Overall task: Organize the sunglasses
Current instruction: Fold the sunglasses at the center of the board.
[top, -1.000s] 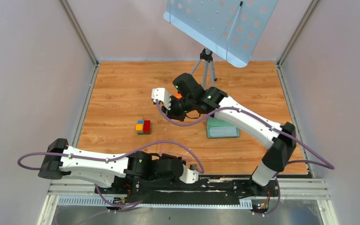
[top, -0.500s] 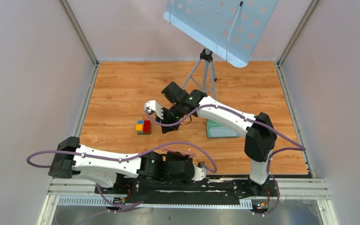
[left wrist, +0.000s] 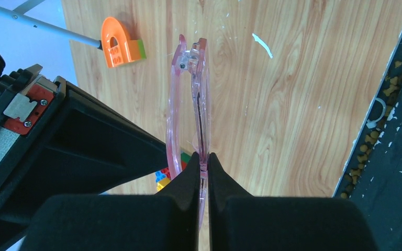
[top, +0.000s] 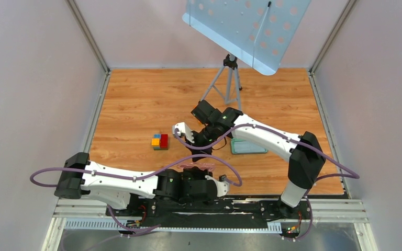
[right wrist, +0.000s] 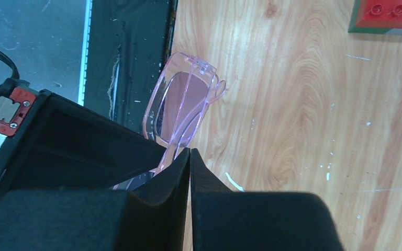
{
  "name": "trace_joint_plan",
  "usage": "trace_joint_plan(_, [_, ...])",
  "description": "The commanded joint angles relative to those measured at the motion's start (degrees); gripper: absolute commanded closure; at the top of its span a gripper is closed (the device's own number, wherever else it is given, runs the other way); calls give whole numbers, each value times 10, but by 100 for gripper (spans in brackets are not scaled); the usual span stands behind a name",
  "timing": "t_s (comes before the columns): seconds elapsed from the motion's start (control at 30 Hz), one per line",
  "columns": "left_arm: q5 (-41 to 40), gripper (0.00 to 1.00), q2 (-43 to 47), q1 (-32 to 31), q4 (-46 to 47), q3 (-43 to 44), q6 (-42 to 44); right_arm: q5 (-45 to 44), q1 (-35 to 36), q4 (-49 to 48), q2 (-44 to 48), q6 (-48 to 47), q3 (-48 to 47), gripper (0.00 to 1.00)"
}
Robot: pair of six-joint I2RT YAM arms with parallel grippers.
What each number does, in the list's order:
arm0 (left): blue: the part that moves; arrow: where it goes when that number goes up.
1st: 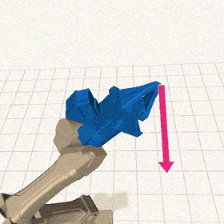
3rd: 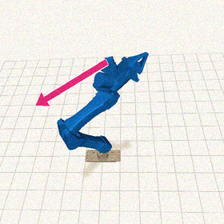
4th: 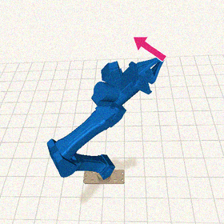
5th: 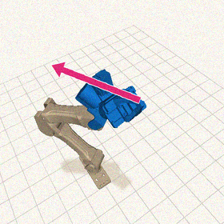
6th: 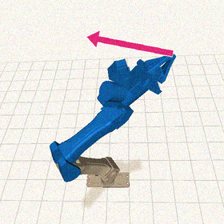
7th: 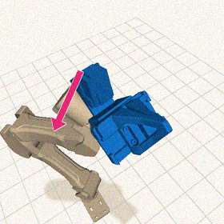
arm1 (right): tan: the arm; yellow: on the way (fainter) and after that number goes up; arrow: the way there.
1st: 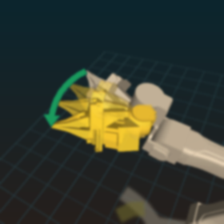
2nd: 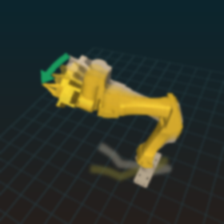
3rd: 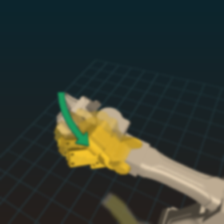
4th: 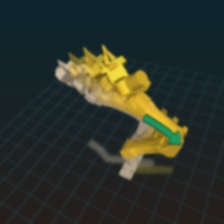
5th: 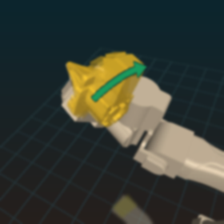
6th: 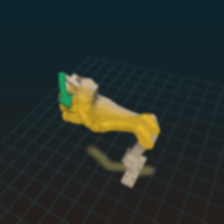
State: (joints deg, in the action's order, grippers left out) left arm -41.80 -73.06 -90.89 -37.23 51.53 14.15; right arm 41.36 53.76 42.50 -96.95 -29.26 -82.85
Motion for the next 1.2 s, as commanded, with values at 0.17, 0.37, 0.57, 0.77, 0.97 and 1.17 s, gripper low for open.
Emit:
trace_joint_plan(0.17, [-31, 100, 22, -4, 13, 2, 0, 73, 26, 14, -20, 35, 14, 94])
trace_joint_plan(0.37, [10, 100, 24, -4, -2, 0, -23, -4, -12, 28, 8, 30, -36, 93])
trace_joint_plan(0.57, [114, 100, 14, -4, -31, 3, -40, -27, -82, 43, 45, 17, -96, 86])
trace_joint_plan(0.77, [222, 100, -32, -4, -70, 36, -47, -84, -88, 44, 104, -1, -59, 81])
trace_joint_plan(0.97, [283, 100, -77, -3, -87, 46, -50, -147, -95, 48, 187, 4, -15, 80])
trace_joint_plan(1.17, [332, 100, -82, 34, -80, 48, -63, -110, -187, 79, 253, -15, 20, 79])
